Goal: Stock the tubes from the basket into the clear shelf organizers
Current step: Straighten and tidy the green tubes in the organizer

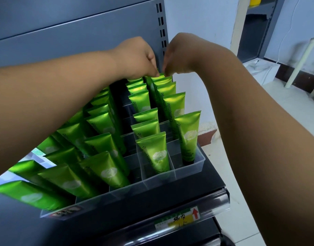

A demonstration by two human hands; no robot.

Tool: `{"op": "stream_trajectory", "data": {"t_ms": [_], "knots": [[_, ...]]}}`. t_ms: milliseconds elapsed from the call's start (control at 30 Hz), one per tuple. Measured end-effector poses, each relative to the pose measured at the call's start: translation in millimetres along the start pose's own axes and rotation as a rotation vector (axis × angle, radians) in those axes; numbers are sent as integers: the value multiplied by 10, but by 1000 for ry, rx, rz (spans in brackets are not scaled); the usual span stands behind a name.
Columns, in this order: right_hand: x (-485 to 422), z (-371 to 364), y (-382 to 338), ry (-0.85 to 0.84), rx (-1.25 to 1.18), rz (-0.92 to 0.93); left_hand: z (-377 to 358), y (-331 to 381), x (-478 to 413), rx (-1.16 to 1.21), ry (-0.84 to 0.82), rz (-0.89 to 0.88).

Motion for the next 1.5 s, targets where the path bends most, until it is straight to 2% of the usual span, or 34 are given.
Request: {"op": "stream_trajectory", "data": {"t_ms": [133,300,533,633,867,1000,1200,1500], "knots": [[34,42,25,17,-152,-3,64,-117,-15,56,71,62],[-59,2,75,67,-293,-43,71,-101,-36,-164,83,-2],[-127,-182,49,4,-418,-71,48,-86,-113,-342,88,-76],[-125,-213,9,-29,-460,-78,-6,-74,-118,-390,30,-88],[-95,-178,26,-99,-448,-81,-24,-47,-134,-444,23,-97],[-105,-172,19,-60,-344,-58,-27,-35,-138,-404,62,-89],[-167,-133,113,22,-304,-23,-41,-5,-154,-286,159,21],[-211,-193,220,68,-316,-47,-71,-60,-150,-282,144,28]]}}
Point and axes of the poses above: each hand's wrist, its own x-axis away from the middle knuckle, its own z-axis out of the back of the hand, y = z × x, the point moved 5 cm from there along -x, towards the middle knuckle, and after that the axes turned 12 degrees about -z, right-handed, at the moved point
